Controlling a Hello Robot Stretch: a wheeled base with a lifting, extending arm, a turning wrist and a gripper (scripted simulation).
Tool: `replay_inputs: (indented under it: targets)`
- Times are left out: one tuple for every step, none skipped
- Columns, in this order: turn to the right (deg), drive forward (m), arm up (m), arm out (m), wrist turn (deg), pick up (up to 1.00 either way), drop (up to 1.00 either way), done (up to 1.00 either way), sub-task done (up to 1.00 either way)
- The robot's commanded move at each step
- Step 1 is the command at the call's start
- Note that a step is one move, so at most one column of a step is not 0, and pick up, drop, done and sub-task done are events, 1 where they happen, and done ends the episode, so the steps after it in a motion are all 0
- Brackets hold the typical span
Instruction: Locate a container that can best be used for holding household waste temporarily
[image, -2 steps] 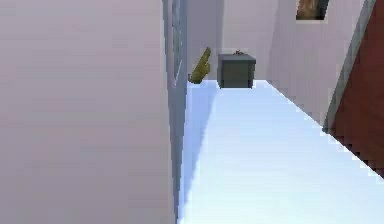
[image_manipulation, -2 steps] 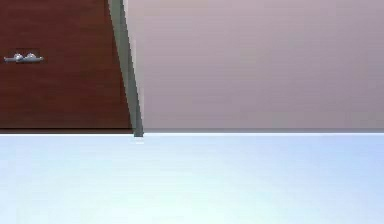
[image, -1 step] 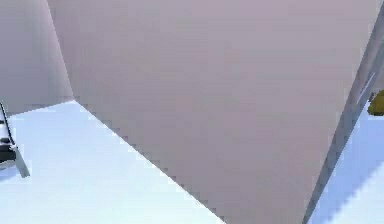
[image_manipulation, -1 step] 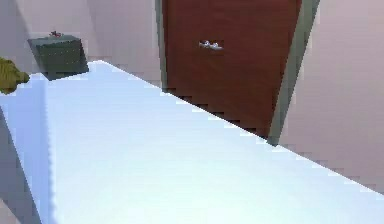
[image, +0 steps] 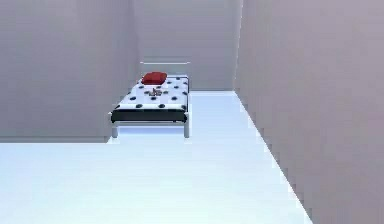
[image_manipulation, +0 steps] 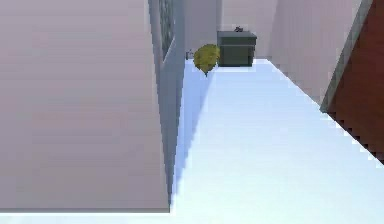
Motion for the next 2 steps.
replay_inputs:
  targets:
    - [-45.0,0.0,0.0,0.0,0.0,0.0,0.0,0.0,0.0]
    - [-27.0,0.0,0.0,0.0,0.0,0.0,0.0,0.0,0.0]
